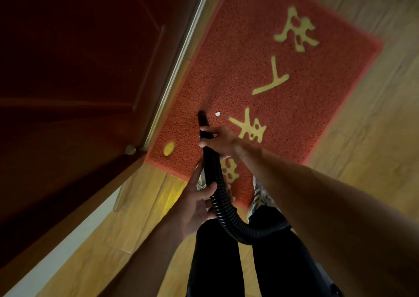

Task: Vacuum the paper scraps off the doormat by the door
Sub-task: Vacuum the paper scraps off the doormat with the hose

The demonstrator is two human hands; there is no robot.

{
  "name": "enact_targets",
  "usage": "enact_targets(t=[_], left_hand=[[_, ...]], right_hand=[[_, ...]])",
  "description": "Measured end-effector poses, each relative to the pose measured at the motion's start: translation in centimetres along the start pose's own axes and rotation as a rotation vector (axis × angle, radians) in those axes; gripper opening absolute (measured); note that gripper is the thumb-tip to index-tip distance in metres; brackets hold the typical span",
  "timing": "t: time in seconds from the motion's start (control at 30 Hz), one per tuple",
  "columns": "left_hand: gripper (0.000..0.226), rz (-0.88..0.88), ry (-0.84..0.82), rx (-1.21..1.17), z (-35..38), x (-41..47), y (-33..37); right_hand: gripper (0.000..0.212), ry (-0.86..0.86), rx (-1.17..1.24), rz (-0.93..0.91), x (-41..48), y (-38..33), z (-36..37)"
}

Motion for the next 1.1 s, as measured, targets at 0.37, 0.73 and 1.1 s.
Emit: enact_targets(t=[0.37,0.73,1.1], left_hand=[[0.063,-0.006,0.012,0.142,1.2,0.3,-0.3],[0.079,-0.003,0.051,0.121,2.1,-0.1,-2.5],[0.081,0.072,0.101,0.027,-0.2,0.6,-1.6]], right_hand=[[0.062,0.074,0.14,-0.007,-1.2,2.4,-1.7],[0.06,0.101,0.129,-0.042,-1.7,4.6,-1.7],[0.059,0.071,0.059,-0.151,0.0,1.8,1.4]])
Point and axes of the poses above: each hand's wrist, its own x-axis towards the middle knuckle, its own z-axis out of the palm, y = z × x, the point moved 2 cm from there along x, towards the middle knuckle, and after that the axes turned 11 degrees about y, right-handed, at the moved point
